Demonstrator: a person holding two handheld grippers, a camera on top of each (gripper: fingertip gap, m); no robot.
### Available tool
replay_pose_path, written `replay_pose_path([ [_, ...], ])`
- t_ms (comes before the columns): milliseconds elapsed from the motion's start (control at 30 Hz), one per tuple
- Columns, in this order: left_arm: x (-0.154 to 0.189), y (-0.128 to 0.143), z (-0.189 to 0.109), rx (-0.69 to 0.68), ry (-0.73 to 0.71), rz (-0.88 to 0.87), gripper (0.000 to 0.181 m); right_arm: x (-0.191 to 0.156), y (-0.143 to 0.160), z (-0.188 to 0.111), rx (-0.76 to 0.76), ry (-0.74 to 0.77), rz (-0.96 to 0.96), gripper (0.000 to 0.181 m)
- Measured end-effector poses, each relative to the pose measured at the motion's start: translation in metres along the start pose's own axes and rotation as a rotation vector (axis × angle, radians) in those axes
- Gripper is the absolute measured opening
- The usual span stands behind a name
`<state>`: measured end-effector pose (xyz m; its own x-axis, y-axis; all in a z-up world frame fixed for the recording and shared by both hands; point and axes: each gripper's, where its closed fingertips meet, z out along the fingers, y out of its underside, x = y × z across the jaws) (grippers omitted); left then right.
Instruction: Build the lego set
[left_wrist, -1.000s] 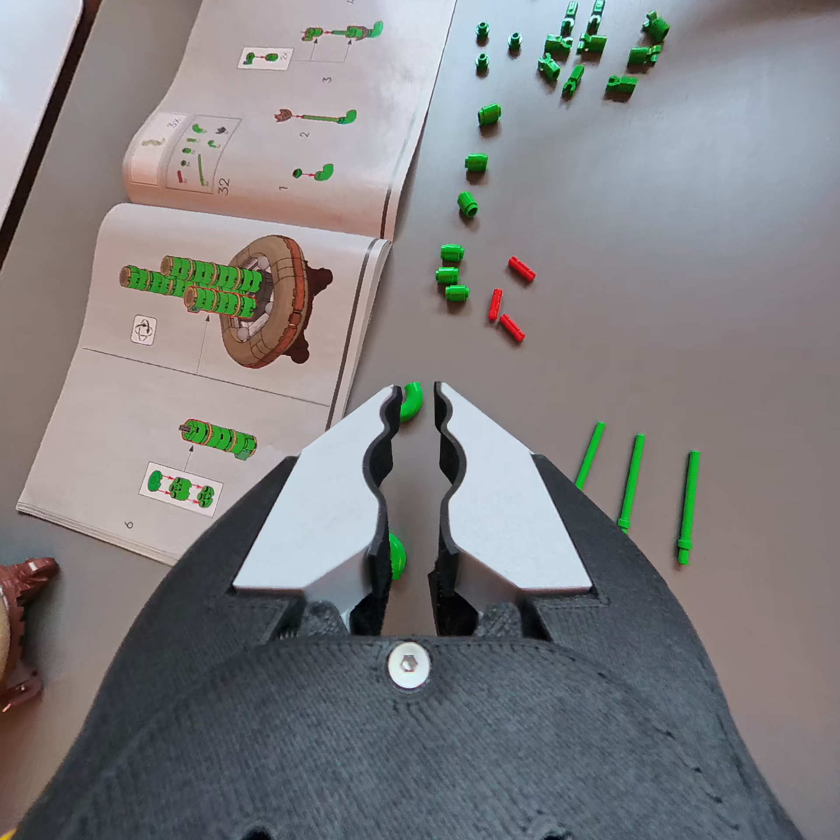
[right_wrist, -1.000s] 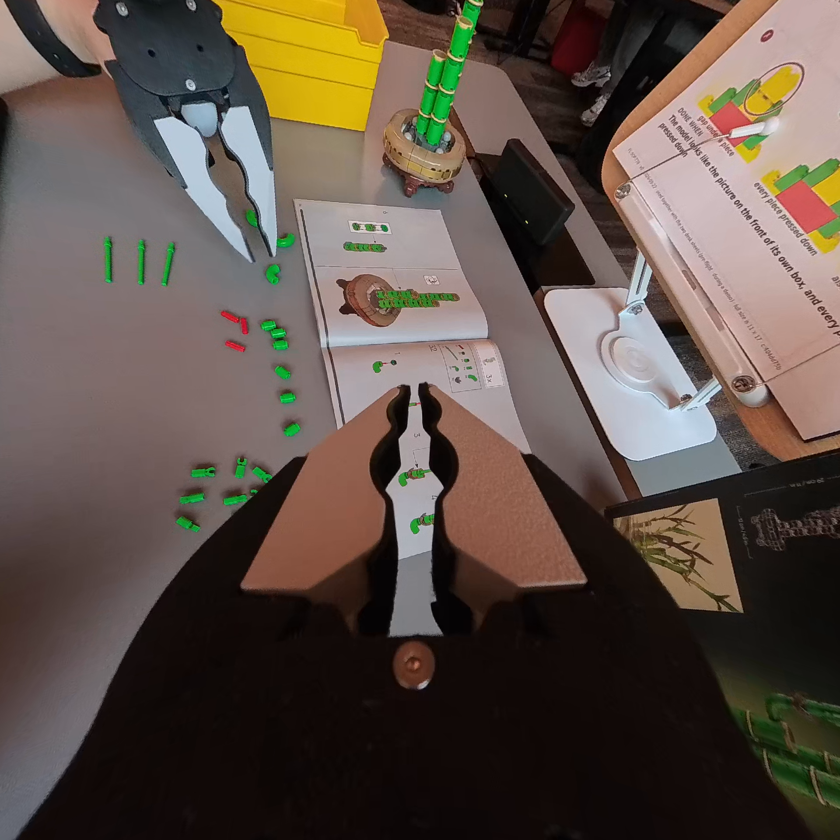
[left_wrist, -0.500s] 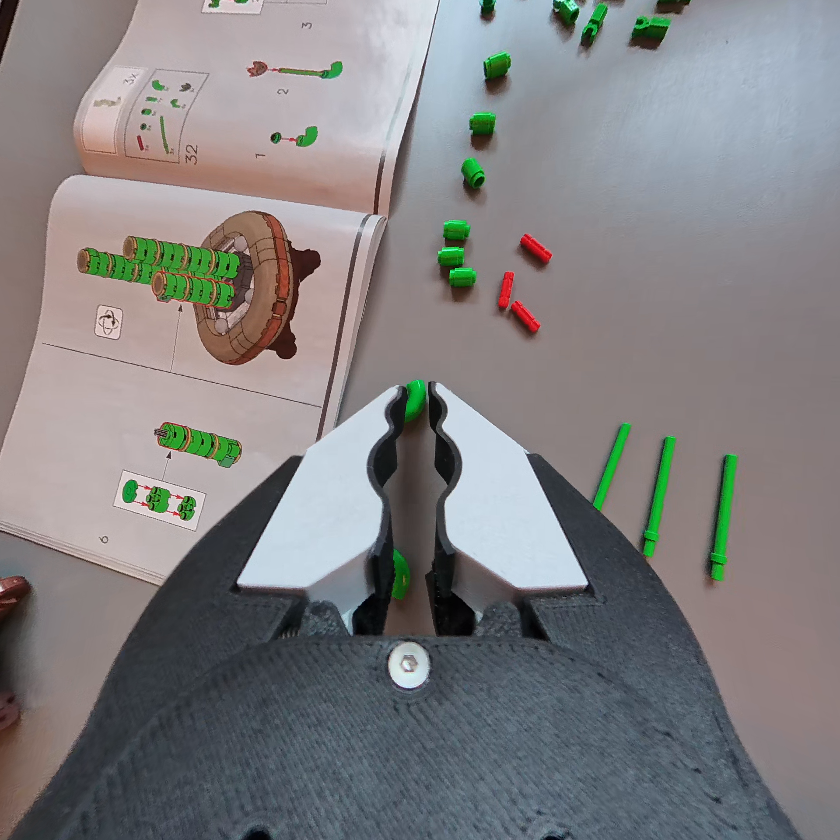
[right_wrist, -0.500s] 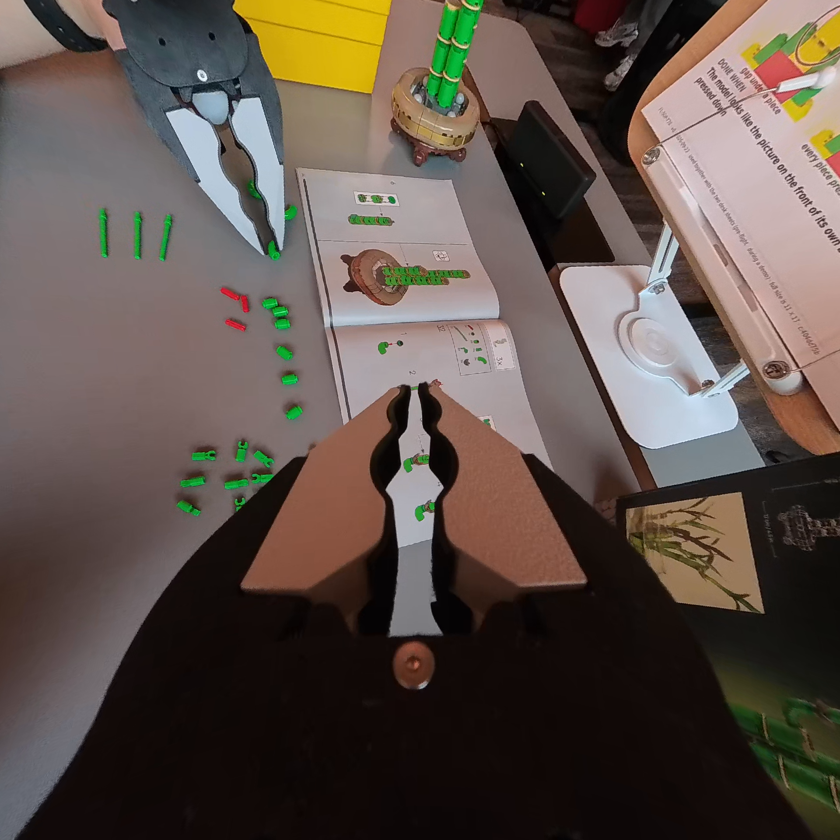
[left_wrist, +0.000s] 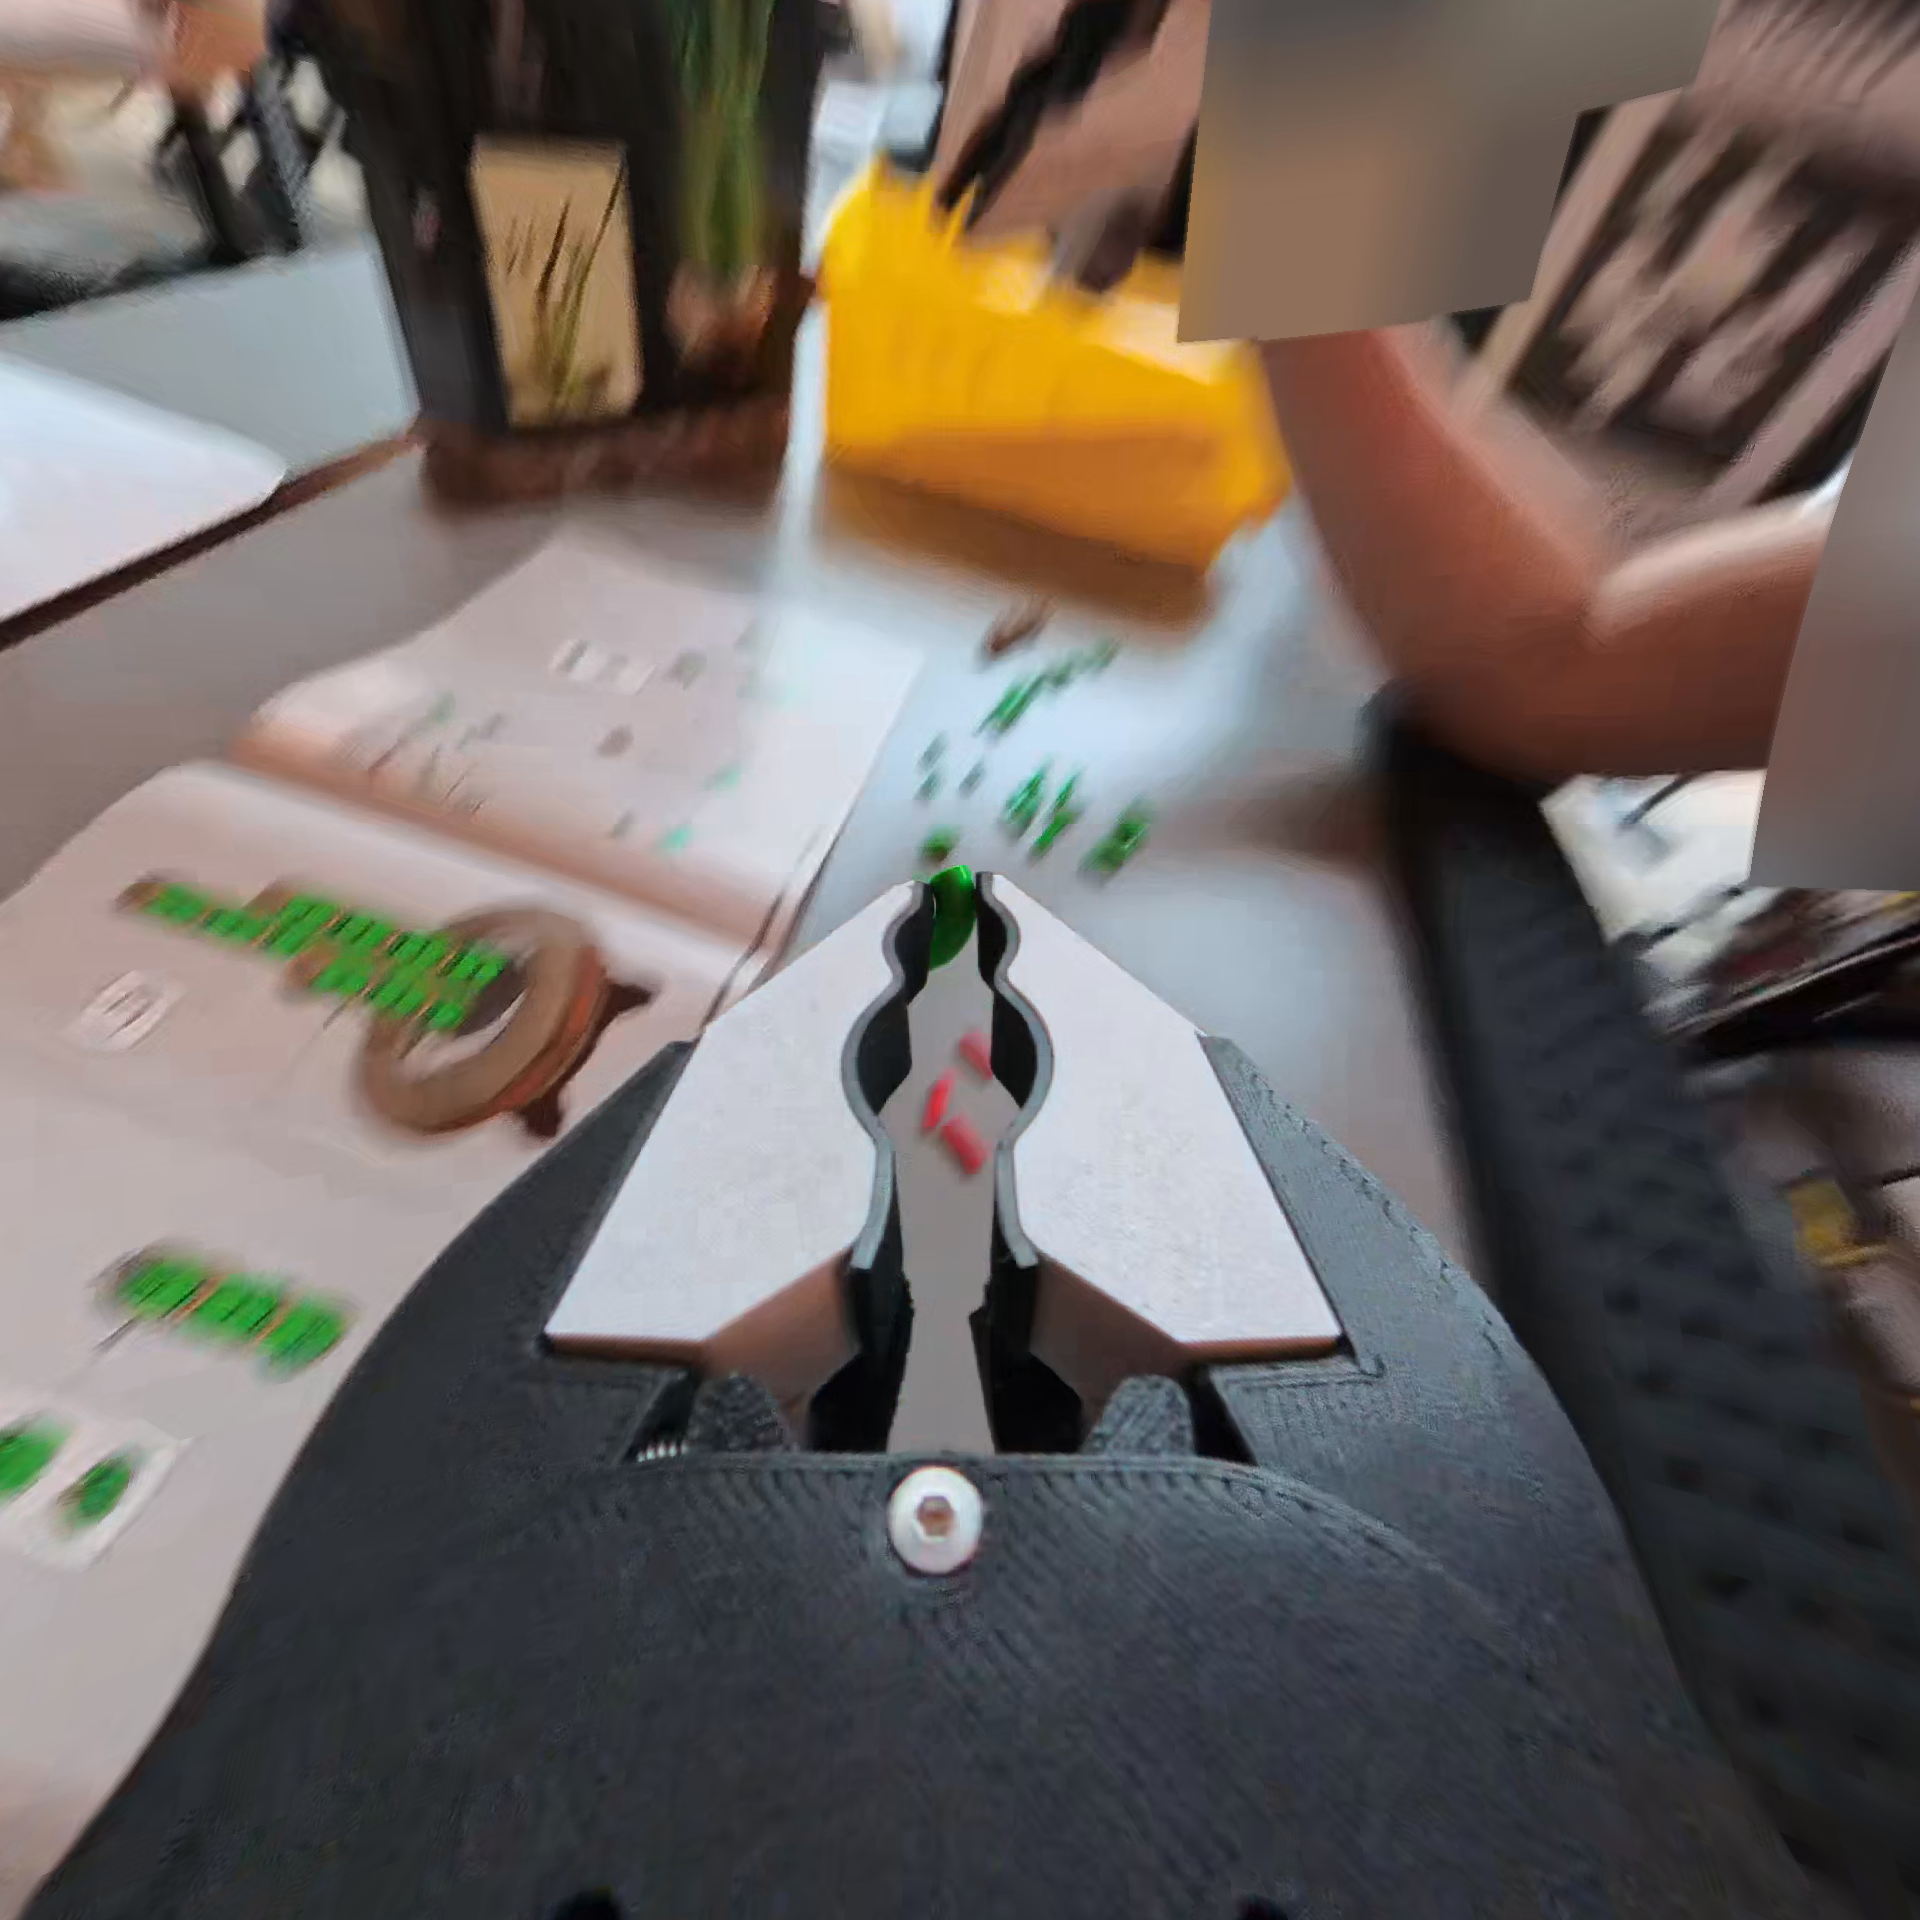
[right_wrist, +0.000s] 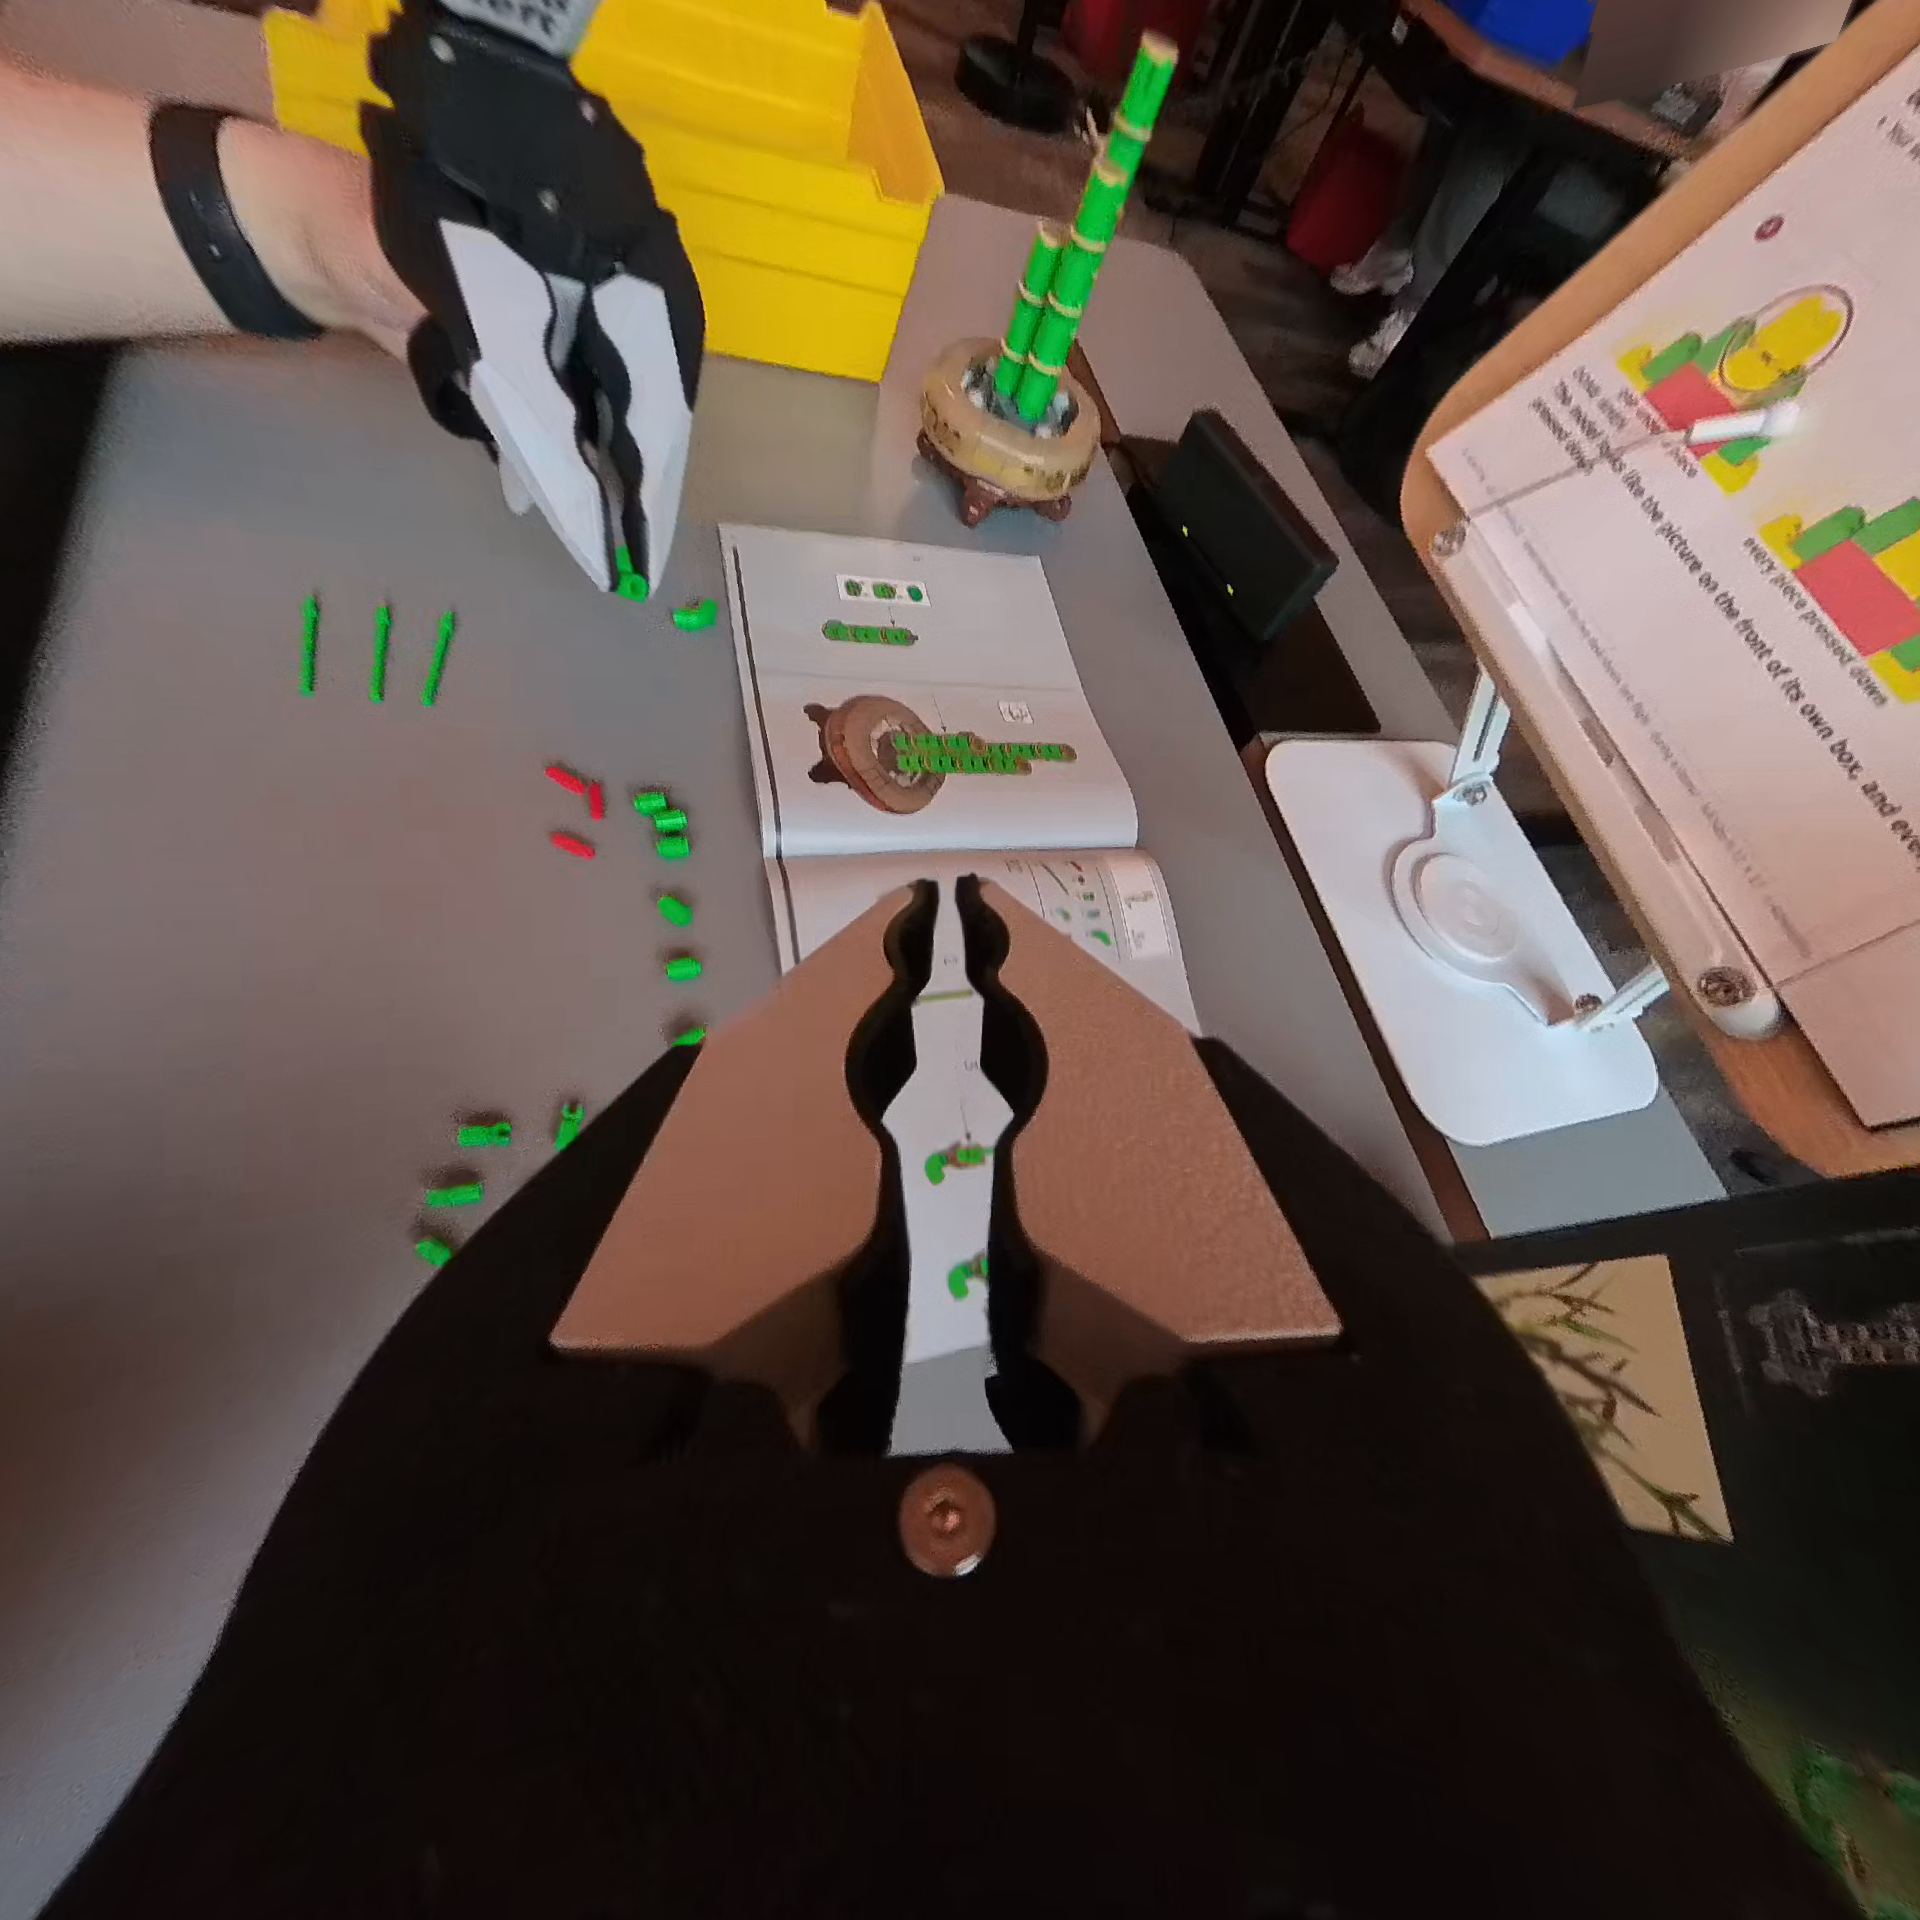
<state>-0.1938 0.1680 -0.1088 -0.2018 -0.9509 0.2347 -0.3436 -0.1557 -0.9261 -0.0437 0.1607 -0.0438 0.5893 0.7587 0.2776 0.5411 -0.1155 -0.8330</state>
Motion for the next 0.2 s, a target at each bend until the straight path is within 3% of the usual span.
replay_pose_path([
  [200,0.058,-0.118,-0.038,0.557,0.371,-0.086,0.005,-0.048,-0.1,0.008,0.458,-0.152,-0.05,0.009],
])
